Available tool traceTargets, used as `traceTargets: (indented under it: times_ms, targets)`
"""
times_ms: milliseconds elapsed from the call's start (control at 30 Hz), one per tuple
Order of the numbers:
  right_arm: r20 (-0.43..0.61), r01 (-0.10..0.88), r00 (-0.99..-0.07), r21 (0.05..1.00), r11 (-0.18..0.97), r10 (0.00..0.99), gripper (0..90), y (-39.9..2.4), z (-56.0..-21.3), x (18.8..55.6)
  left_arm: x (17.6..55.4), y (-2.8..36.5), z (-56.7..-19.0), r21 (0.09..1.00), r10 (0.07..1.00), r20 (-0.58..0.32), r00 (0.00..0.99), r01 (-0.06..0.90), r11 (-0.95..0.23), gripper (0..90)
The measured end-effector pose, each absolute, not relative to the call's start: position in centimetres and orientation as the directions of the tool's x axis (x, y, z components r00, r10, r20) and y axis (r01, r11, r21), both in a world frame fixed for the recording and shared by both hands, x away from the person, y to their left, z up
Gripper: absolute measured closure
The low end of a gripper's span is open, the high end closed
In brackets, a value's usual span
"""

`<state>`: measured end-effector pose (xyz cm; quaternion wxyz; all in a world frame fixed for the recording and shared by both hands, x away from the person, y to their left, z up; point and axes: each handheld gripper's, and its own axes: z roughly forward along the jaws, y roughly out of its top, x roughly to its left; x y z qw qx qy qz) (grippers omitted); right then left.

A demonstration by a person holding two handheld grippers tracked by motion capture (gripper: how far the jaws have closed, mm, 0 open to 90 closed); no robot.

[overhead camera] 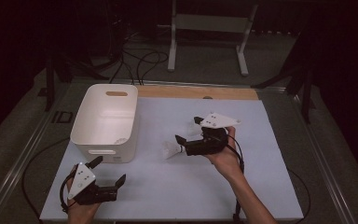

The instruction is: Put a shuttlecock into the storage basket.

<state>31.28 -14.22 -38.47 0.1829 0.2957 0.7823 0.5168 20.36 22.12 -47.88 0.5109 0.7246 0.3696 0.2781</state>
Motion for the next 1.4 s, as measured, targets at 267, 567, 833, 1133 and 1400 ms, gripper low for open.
traceTargets:
  times_ms: [267,567,833,1133,1400]
  targets:
    - [0.025,0.286,-0.733,0.918,0.274,0.680,9.3,-16.5,-40.1,30.4,20.4,22.1,-47.8,0.948,0.819,0.015,0.574,0.252,-0.194,1.4]
    - [0.057,0.307,-0.704,0.923,0.232,0.708,9.3,-18.9,-41.4,29.2,20.4,21.9,-47.7,0.949,0.816,0.015,0.577,0.250,-0.194,1.5]
    - [0.037,0.290,-0.681,0.931,0.222,0.732,9.3,-20.3,-42.2,27.9,20.5,21.7,-47.6,0.947,0.813,0.012,0.582,0.254,-0.197,1.5]
    - [0.060,0.304,-0.646,0.935,0.184,0.761,9.3,-23.1,-44.1,26.9,20.7,21.2,-47.1,0.949,0.800,-0.004,0.600,0.255,-0.187,2.0]
    - [0.065,0.299,-0.625,0.940,0.161,0.778,9.2,-24.3,-45.2,26.1,21.1,21.3,-46.5,0.945,0.789,-0.032,0.614,0.276,-0.176,2.0]
